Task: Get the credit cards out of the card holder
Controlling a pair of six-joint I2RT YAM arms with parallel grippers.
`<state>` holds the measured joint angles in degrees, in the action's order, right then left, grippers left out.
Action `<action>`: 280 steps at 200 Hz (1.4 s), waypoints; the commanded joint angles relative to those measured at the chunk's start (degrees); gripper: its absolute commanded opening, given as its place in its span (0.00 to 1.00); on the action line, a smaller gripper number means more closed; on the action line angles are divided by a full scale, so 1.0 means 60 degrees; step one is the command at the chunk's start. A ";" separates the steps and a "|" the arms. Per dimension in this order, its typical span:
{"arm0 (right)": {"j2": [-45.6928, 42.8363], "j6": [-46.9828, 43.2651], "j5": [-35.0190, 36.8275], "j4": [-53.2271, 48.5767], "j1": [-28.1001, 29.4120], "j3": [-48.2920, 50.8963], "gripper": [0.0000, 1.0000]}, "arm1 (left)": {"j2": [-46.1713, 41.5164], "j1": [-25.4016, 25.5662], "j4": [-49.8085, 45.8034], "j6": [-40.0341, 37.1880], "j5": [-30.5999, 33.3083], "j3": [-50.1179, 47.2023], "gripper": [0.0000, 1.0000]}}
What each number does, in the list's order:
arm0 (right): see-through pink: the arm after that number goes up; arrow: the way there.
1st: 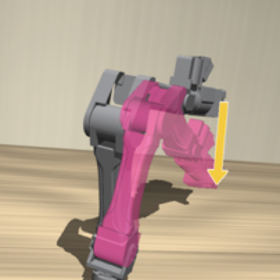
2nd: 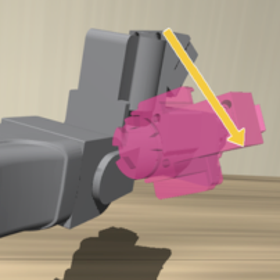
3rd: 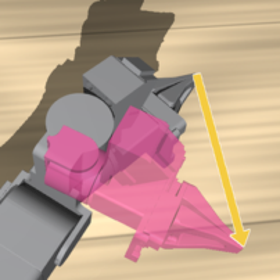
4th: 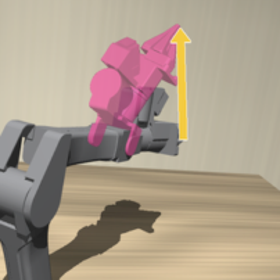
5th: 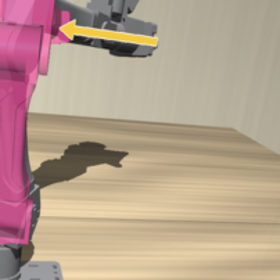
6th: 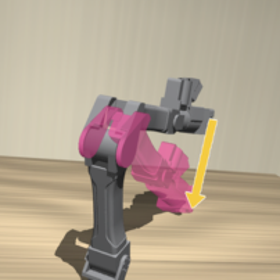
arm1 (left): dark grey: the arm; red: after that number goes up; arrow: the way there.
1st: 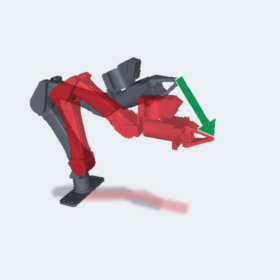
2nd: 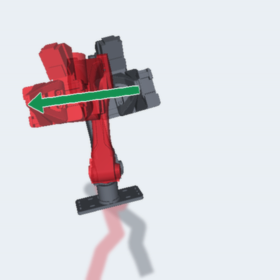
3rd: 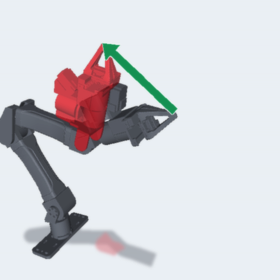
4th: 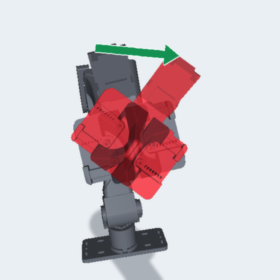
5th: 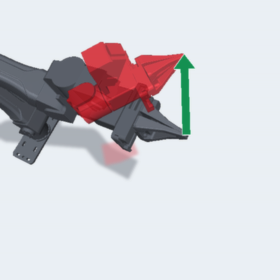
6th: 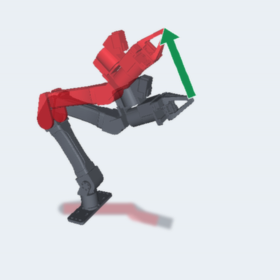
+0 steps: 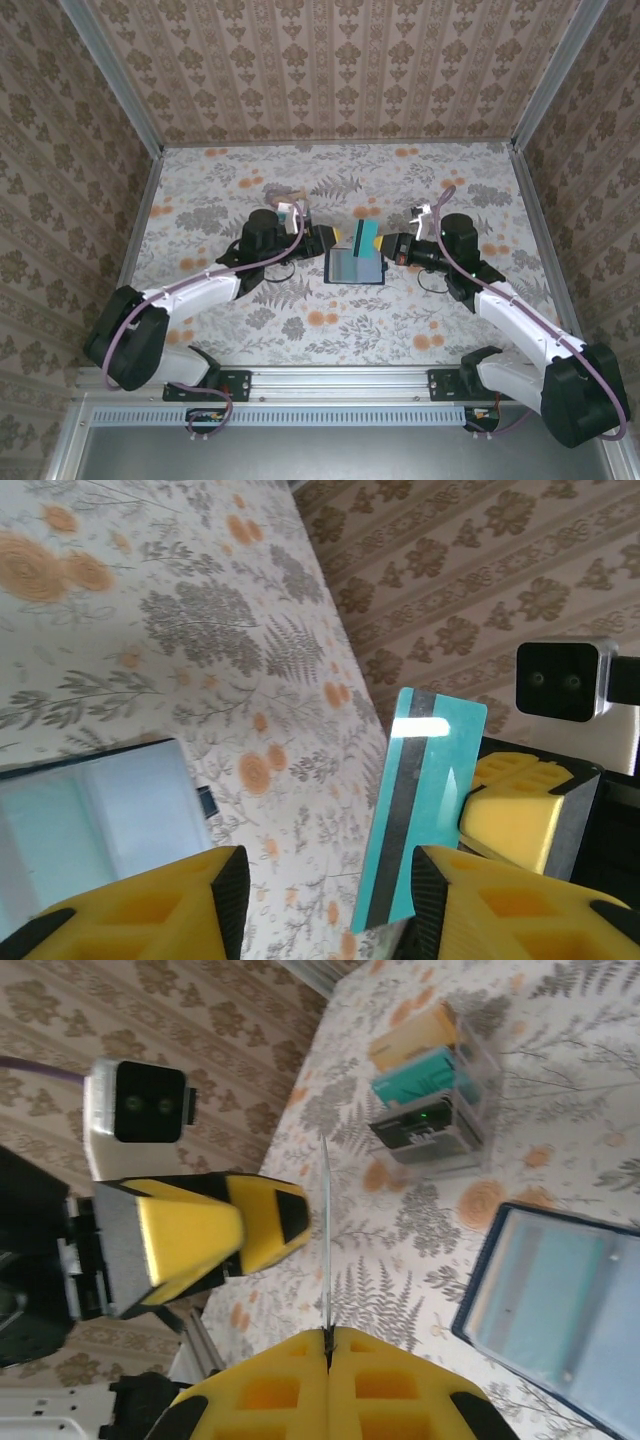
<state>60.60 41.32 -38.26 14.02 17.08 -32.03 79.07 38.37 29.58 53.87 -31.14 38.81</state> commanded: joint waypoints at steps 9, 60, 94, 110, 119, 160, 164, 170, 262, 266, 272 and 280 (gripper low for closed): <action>0.0080 0.0280 -0.0780 0.0865 0.0002 0.0066 0.00 | 0.0375 0.0207 0.1750 0.0623 -0.0792 0.0002 0.47; 0.0212 0.0306 -0.0924 0.1013 0.0074 0.0036 0.00 | 0.0648 0.0438 0.1848 0.0572 -0.0889 0.0220 0.41; 0.0402 0.0291 -0.1050 0.1040 0.0086 0.0008 0.00 | 0.0615 0.0429 0.1925 0.0624 -0.0890 0.0219 0.35; 0.0540 0.0298 -0.1080 0.1061 0.0107 0.0007 0.00 | 0.0615 0.0431 0.1949 0.0656 -0.0890 0.0255 0.29; 0.0585 0.0306 -0.1080 0.1088 0.0124 0.0007 0.00 | 0.0606 0.0430 0.2002 0.0674 -0.0890 0.0252 0.27; 0.0681 0.0286 -0.1035 0.1118 0.0136 0.0007 0.00 | 0.0596 0.0471 0.2328 0.0779 -0.1343 0.0249 0.18; 0.0689 0.0294 -0.1030 0.1115 0.0127 -0.0007 0.00 | 0.0584 0.0486 0.2335 0.0778 -0.1355 0.0255 0.17; 0.0696 0.0277 -0.1018 0.1085 0.0133 -0.0008 0.00 | 0.0591 0.0497 0.2349 0.0785 -0.1373 0.0255 0.12; 0.0359 -0.0524 0.0129 -0.0244 0.0140 -0.0046 0.87 | -0.0581 0.0360 -0.1780 -0.1679 -0.0636 0.0768 0.00; 0.0299 -0.0556 0.0258 -0.0307 0.0133 -0.0018 0.90 | -0.0708 0.0336 -0.2437 -0.2076 -0.0398 0.0882 0.00; 0.0188 -0.0605 0.0444 -0.0379 0.0158 0.0044 0.98 | -0.0888 0.0355 -0.3400 -0.2680 0.0020 0.1125 0.00; 0.0071 -0.0703 0.0603 -0.0396 0.0209 0.0104 1.00 | -0.1122 0.0387 -0.4619 -0.3424 0.0781 0.1435 0.00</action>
<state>63.94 40.03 -39.35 14.39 17.67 -31.94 77.58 40.80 25.17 48.99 -35.66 41.28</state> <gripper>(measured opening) 0.956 0.048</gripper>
